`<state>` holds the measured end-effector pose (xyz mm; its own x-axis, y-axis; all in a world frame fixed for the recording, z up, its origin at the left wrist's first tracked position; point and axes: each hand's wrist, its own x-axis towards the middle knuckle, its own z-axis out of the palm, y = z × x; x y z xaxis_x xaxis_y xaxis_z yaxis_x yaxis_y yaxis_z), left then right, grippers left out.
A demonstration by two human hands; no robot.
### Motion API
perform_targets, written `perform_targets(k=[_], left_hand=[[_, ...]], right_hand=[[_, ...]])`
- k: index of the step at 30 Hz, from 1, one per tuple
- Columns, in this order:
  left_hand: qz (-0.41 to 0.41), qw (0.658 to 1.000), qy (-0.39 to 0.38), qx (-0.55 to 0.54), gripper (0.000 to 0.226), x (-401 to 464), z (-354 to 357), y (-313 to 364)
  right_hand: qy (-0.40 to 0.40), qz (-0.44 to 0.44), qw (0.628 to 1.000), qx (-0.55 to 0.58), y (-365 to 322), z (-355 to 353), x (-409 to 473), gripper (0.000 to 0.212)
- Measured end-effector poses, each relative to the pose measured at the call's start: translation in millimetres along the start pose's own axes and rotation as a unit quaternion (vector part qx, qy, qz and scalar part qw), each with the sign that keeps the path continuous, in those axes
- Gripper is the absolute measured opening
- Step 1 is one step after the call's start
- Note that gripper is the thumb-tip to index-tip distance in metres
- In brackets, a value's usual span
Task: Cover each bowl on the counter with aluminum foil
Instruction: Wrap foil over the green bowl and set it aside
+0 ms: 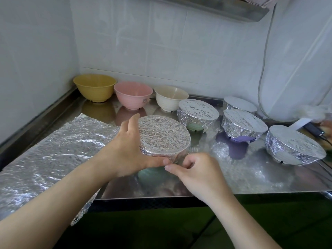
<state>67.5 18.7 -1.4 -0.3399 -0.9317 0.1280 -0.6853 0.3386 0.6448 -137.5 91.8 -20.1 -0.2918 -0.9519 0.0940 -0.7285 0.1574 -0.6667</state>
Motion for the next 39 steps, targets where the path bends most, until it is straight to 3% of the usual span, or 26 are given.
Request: perform_targets(k=[3, 6, 10, 14, 16, 20, 24, 31, 35, 39], left_hand=[[0.0, 1.0, 0.003, 0.001, 0.153, 1, 0, -1], [0.007, 1.0, 0.01, 0.002, 0.155, 0, 0, 1], [0.009, 0.999, 0.038, 0.019, 0.157, -4, 8, 11], [0.002, 0.997, 0.071, -0.01, 0.163, -8, 21, 15], [0.004, 0.996, 0.086, -0.023, 0.164, -8, 25, 14], [0.014, 0.998, 0.066, -0.008, 0.168, -4, 18, 9], [0.029, 0.997, 0.051, 0.041, 0.166, -5, 12, 9], [0.043, 0.991, 0.073, 0.107, 0.159, -8, 16, 13], [0.044, 0.992, 0.053, 0.109, 0.162, -7, 10, 12], [0.044, 0.991, 0.034, 0.12, 0.163, -8, 8, 14]], right_hand=[[-0.009, -0.008, 1.0, -0.017, -2, -22, 4, 0.057], [0.007, -0.055, 0.993, 0.103, -7, -36, 16, 0.069], [0.011, -0.048, 0.972, 0.23, -25, -19, 45, 0.082], [0.0, -0.039, 0.966, 0.257, -35, 0, 52, 0.058], [0.005, -0.04, 0.97, 0.241, -33, 7, 51, 0.052], [0.028, -0.043, 0.976, 0.212, -32, 9, 46, 0.072], [0.035, -0.055, 0.984, 0.169, -24, 2, 49, 0.057], [0.006, -0.059, 0.993, 0.098, -26, 3, 44, 0.062], [0.042, -0.09, 0.995, -0.001, -35, -6, 54, 0.053], [-0.023, -0.14, 0.988, -0.063, -49, -6, 66, 0.058]])
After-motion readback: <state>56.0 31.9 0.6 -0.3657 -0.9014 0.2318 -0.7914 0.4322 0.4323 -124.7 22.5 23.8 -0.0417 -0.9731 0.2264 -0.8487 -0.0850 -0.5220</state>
